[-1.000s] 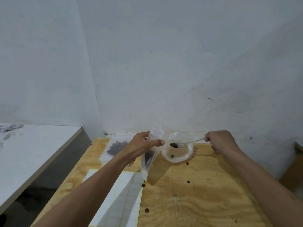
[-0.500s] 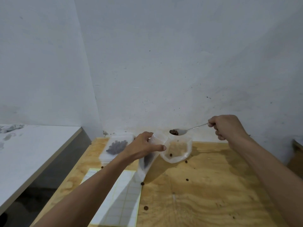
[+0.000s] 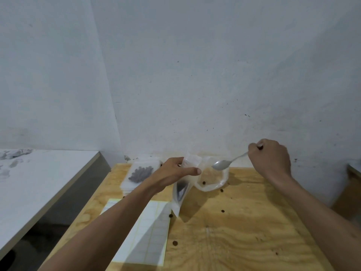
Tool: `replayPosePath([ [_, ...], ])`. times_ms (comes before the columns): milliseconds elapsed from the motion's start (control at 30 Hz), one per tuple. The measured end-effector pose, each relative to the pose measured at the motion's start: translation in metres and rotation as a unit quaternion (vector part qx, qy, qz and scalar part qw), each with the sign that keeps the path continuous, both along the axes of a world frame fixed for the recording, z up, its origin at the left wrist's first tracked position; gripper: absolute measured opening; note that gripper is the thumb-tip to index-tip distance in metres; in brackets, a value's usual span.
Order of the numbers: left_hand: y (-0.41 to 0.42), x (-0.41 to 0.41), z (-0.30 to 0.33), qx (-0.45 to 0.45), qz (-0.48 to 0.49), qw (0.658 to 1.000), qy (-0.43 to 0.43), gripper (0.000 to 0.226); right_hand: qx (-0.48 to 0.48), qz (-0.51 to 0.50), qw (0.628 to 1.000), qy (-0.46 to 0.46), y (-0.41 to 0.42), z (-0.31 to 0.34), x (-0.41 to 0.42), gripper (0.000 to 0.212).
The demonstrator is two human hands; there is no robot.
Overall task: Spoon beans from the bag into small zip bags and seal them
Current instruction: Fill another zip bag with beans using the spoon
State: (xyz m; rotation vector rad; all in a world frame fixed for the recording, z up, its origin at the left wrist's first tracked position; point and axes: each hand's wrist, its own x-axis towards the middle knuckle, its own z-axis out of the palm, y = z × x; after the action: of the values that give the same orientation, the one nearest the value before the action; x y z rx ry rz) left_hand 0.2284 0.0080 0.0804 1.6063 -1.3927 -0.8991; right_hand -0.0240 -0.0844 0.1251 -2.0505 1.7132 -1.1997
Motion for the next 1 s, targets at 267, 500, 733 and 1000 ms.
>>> replayPosePath([
  [267,-0.008,-0.013,0.001,0.037,-0.02,0.999,-0.017,0.035,0.056,0.01,0.995,0.076,-0.004,-0.061,0.022,0.033],
  [500,-0.023,-0.015,0.001,0.03,-0.002,0.999,-0.016,0.048,0.108,0.03,0.992,0.056,-0.003,-0.071,0.031,0.042],
  [733,-0.023,-0.012,0.007,0.009,-0.005,0.999,0.037,0.032,0.26,0.034,0.958,-0.113,-0.008,-0.09,0.032,0.029],
  [1000,-0.033,0.007,-0.004,-0.013,0.027,0.996,0.082,0.059,0.291,0.028,0.931,-0.219,-0.016,-0.08,0.014,0.018],
])
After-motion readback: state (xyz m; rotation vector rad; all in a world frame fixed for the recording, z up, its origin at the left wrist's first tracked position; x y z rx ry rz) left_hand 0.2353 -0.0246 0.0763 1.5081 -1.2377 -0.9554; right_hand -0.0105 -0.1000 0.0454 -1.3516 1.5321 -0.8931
